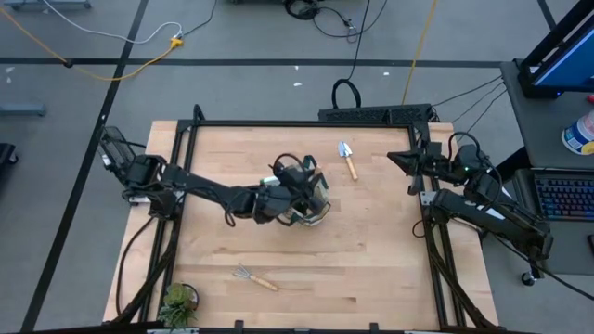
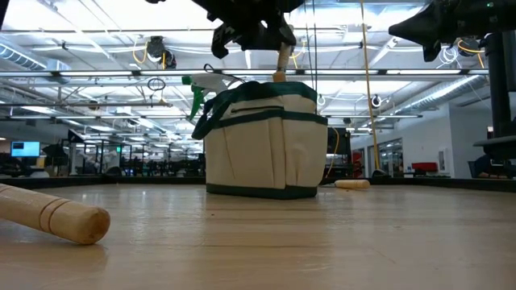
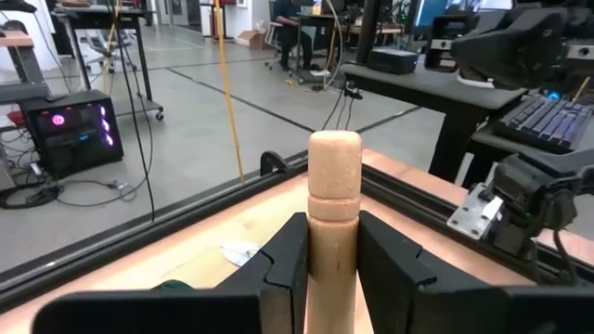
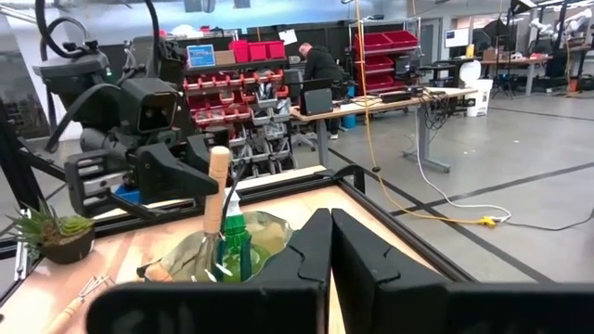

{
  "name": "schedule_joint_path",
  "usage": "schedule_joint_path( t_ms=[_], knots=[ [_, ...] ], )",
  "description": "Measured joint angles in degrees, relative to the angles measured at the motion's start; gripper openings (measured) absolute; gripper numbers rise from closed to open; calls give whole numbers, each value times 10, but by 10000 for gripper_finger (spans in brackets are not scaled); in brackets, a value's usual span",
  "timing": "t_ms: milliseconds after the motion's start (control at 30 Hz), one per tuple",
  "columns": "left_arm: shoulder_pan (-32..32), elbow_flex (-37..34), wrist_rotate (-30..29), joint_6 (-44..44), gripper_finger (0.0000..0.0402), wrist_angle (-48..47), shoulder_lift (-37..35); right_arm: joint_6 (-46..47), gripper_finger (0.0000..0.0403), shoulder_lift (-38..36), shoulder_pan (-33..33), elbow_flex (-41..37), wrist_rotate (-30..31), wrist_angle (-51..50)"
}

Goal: Pick & Place Garden tools in Gardening bag
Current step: Put the top hand rake into the gardening bag

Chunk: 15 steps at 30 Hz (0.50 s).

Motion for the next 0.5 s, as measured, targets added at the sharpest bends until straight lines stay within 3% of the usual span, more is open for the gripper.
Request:
schedule_joint_path(
  t_ms=[500],
  knots=[
    [12, 0, 16, -2, 76, -20, 0, 9, 0, 0, 0, 0, 0, 0]
  ],
)
